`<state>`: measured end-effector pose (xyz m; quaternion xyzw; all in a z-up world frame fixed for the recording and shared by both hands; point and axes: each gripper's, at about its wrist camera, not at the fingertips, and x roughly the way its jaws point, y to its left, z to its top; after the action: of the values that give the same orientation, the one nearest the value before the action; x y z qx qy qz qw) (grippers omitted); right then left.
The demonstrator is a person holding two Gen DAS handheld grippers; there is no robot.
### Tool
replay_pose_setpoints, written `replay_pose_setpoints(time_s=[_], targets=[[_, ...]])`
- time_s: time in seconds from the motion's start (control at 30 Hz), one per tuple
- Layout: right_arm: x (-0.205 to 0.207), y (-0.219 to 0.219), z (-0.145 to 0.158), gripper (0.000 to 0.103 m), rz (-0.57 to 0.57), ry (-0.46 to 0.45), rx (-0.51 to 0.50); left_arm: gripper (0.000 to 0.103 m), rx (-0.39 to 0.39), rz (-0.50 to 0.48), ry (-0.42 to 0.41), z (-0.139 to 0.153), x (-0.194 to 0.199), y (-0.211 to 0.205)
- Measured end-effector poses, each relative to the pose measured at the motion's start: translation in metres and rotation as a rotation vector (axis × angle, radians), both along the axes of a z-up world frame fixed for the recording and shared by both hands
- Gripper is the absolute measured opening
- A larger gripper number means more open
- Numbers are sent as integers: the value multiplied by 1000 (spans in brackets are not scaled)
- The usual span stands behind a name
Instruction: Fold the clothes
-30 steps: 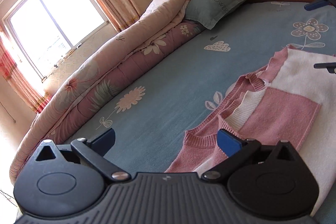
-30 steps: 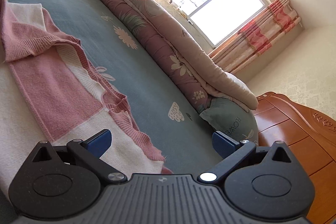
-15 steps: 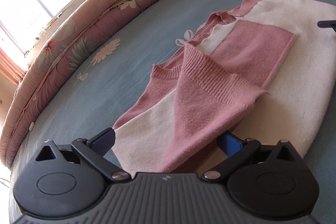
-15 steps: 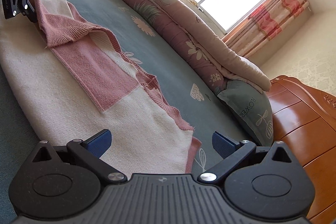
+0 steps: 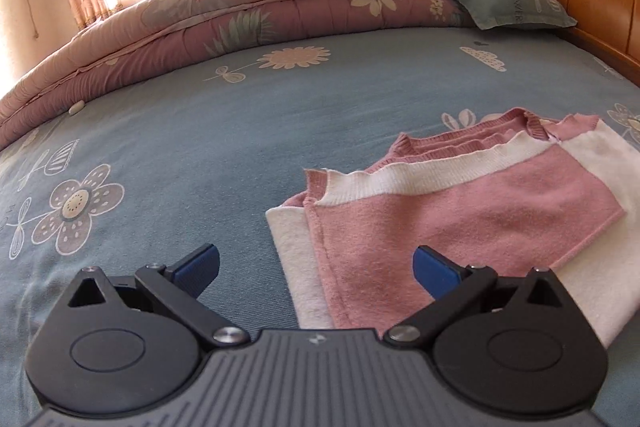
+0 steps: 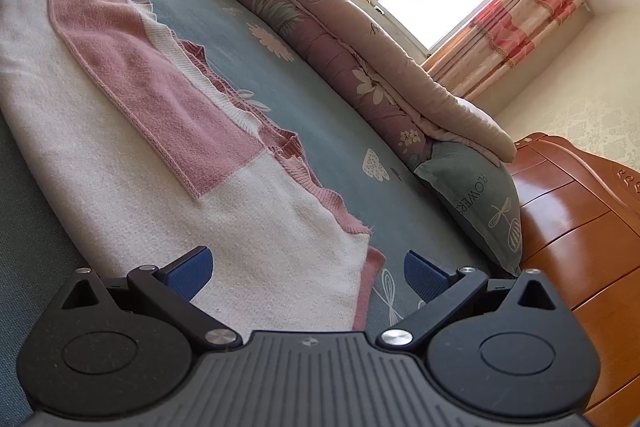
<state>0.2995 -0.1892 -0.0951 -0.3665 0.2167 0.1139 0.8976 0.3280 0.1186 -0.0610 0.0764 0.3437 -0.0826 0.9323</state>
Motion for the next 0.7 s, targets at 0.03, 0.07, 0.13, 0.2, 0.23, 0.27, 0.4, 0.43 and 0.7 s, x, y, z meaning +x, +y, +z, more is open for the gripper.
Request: replay_pose_setpoints(time_s=[0.03,0.07,0.13,0.2,0.23,0.27,0.4,0.43,0.7], targets=[[1,0,1,103,9,18,29,102,-24,-54,0,0,-5,-7],[2,0,2,103,19,40,68,102,-48,-108,1,0,-10,-14],[6,-2,5,103,45,95,180,102,-85,-189,18,-5,-15,-25],[14,-9,8,103,65,172,309,102,-122,-207,60,-15,-15,-30],[18,-14,7,103,65,214,371,102,-149,-191,98,-22,-14,-30],[23,-20,5,103,53,257,422,102,-176,-174,128,-29,-16,-26],[29,-54,-13,103,-45,380,530,102,-238,-140,193,-50,-40,-10],[28,-63,-17,103,-57,402,554,102,-232,-148,198,-51,-47,-10],[18,-67,2,103,-27,376,585,102,-176,-178,140,-23,-33,-24]])
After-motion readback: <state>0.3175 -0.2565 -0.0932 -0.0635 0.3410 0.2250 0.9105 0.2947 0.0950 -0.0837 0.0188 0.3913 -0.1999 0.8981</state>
